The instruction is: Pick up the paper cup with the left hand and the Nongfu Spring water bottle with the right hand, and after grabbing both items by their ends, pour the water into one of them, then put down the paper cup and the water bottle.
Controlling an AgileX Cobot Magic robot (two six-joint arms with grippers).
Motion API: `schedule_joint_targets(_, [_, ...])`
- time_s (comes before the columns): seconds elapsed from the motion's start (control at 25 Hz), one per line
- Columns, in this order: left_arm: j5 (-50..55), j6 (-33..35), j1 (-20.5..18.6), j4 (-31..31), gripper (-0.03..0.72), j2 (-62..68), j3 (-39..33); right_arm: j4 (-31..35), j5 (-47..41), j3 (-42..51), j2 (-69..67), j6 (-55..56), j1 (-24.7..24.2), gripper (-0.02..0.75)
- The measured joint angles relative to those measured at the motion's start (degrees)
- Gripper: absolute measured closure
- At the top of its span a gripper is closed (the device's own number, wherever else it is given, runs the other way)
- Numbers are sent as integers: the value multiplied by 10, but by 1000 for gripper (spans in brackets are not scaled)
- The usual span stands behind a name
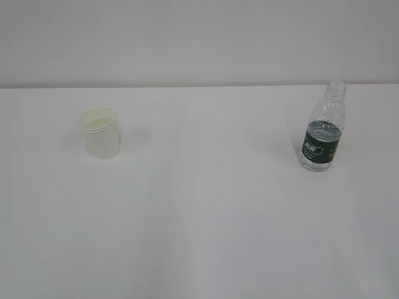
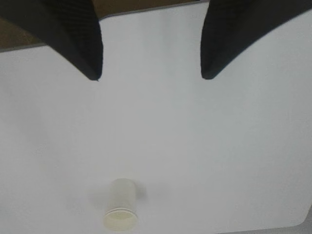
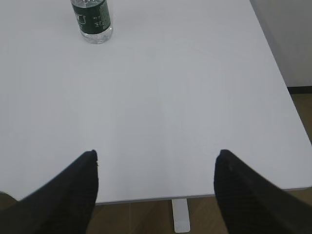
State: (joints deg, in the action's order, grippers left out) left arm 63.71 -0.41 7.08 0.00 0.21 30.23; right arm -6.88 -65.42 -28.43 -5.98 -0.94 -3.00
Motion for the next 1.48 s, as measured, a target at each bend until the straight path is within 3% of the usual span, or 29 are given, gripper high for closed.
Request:
schedule_joint_targets(0.28, [0, 0, -23, 0, 238, 0, 0, 0, 0, 0, 0, 0, -19, 183])
schedule_joint_targets(1.12, [-1, 0, -26, 0, 238, 0, 0, 0, 0, 0, 0, 0, -37, 183])
schedule_joint_targets(1.48, [-1, 1, -58, 0, 238, 0, 0, 0, 0, 0, 0, 0, -37, 183])
